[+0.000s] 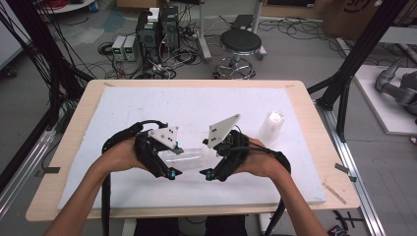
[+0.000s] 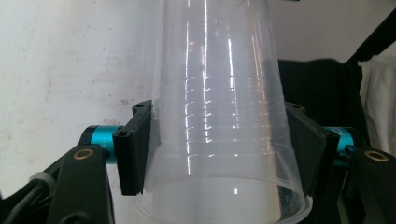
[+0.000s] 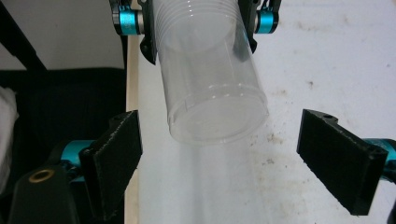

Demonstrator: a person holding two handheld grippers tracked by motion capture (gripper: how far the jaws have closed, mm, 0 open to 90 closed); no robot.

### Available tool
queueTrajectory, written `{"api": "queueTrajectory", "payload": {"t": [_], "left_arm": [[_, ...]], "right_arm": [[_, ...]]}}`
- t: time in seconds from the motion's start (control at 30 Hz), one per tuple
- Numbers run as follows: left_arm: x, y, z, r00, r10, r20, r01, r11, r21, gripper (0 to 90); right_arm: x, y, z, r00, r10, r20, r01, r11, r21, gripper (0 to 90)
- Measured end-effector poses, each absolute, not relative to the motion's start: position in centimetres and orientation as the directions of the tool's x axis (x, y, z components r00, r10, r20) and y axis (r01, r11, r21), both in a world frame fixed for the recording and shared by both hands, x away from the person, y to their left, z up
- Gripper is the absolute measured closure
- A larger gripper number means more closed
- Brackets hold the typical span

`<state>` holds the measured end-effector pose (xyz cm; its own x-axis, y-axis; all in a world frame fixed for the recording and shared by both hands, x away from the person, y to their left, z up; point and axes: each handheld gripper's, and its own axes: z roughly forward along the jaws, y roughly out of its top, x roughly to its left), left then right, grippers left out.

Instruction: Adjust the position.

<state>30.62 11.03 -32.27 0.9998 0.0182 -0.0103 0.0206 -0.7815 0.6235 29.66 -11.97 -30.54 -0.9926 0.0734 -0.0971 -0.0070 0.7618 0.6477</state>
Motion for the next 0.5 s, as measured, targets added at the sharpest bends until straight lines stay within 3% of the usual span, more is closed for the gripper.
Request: {"api": "queueTrajectory", "payload": {"t": [0.2,0.5], "left_arm": [[30.6,10.2,-32.3,0.999,0.019,-0.039,0.038,-0.815,0.578,32.9],[30.7,9.5,-32.3,1.0,0.006,-0.018,0.016,-0.823,0.568,32.9]], "right_arm": [[29.8,-11.2,-30.9,-0.994,0.056,-0.093,-0.007,0.822,0.57,14.4],[29.9,-10.7,-31.2,-0.996,0.04,-0.074,-0.007,0.838,0.546,15.5]]}}
